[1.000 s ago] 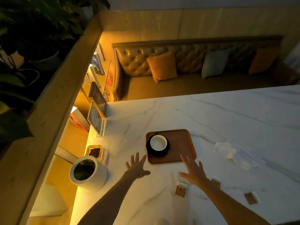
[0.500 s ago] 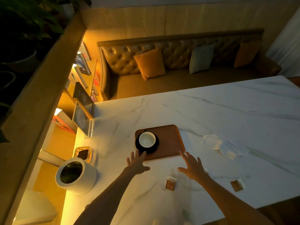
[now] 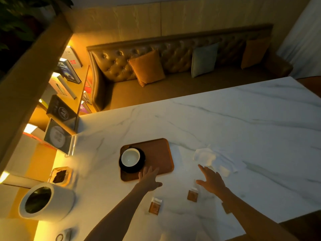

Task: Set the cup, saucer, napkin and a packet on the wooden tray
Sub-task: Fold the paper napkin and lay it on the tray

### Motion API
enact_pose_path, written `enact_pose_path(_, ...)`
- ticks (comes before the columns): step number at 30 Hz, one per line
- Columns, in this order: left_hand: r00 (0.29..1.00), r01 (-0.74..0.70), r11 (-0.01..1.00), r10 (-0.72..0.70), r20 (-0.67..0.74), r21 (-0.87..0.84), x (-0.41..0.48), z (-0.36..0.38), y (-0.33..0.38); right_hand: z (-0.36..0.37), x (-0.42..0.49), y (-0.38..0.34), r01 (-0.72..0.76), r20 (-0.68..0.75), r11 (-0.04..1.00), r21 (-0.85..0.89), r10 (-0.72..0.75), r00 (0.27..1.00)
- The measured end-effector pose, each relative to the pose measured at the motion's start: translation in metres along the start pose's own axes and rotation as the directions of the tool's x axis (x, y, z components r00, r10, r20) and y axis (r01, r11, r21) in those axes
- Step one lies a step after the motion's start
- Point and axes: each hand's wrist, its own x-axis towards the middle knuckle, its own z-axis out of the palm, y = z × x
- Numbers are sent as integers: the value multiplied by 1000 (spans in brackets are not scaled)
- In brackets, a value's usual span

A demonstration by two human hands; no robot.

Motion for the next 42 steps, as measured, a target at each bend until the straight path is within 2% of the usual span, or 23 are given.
enact_pose_path(5,999,-40,996,42,-20,80,37,7,73,-20,19,65,-54,-7,997,62,55,998)
enact_pose_path(9,988,-129,977,142,-66,168,78,11,130,-28,35,111,-121,56,987,103,116,992)
enact_pose_path(12,970,-206,931,236,-67,301,106,18,166,-27,48,137,-135,84,986,94,127,988)
enact_pose_path(15,946,-302,856,324,20,420,131,31,193,-23,60,151,-115,110,992,58,108,988)
enact_pose_path(19,921,-388,805,362,147,450,156,55,215,-11,75,157,-108,146,993,53,99,984)
enact_pose_path(24,903,-425,763,391,176,488,166,69,221,3,89,158,-121,5,991,64,121,993)
enact_pose_path(29,906,-415,785,404,128,460,169,63,213,-1,94,157,-120,-91,962,245,146,985)
enact_pose_path(32,898,-417,812,438,45,410,163,43,210,-21,93,151,-60,-94,926,372,102,990)
enact_pose_path(34,899,-406,856,437,-29,319,155,22,206,-44,92,144,8,-125,886,464,56,991)
enact_pose_path(37,889,-414,907,421,-181,77,139,-17,199,-92,92,127,107,-210,821,561,17,978)
enact_pose_path(39,866,-447,892,415,-278,-62,125,-44,193,-131,92,112,192,-273,781,594,-29,962)
enact_pose_path(42,819,-484,869,407,-403,-105,97,-90,191,-194,84,87,300,-335,726,618,-102,937)
